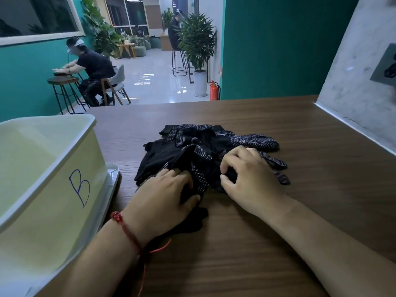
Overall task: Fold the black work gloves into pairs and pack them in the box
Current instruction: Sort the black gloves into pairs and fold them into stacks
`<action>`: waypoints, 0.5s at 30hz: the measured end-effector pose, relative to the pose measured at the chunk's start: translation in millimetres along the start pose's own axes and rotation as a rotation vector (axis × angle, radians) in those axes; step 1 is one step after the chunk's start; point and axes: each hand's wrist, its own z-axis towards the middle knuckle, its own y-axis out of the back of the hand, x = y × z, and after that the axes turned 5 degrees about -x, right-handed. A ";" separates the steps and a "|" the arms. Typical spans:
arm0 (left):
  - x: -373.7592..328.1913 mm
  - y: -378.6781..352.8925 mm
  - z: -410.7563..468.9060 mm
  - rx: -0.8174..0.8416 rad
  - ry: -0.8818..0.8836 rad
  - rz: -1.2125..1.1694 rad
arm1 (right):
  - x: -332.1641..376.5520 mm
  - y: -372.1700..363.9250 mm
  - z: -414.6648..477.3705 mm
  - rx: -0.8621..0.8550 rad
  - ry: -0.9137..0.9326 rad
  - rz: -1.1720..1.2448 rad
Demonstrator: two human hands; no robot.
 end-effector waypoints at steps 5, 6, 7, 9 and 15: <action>5.8 -9.7 -2.1 0.000 0.071 0.099 | 13.6 13.3 -2.4 0.096 -0.078 -0.257; 5.8 -12.2 -1.5 0.008 0.092 0.089 | 14.0 15.1 -1.7 0.157 -0.098 -0.276; 6.4 -15.0 -0.2 0.019 0.116 0.075 | 14.0 16.8 -1.9 0.229 -0.112 -0.293; 11.3 -19.9 5.0 0.012 0.177 0.053 | 14.2 20.1 -4.0 0.345 -0.090 -0.291; 26.4 -18.2 19.5 -0.151 0.387 0.134 | 4.9 7.9 -4.9 0.540 -0.045 -0.204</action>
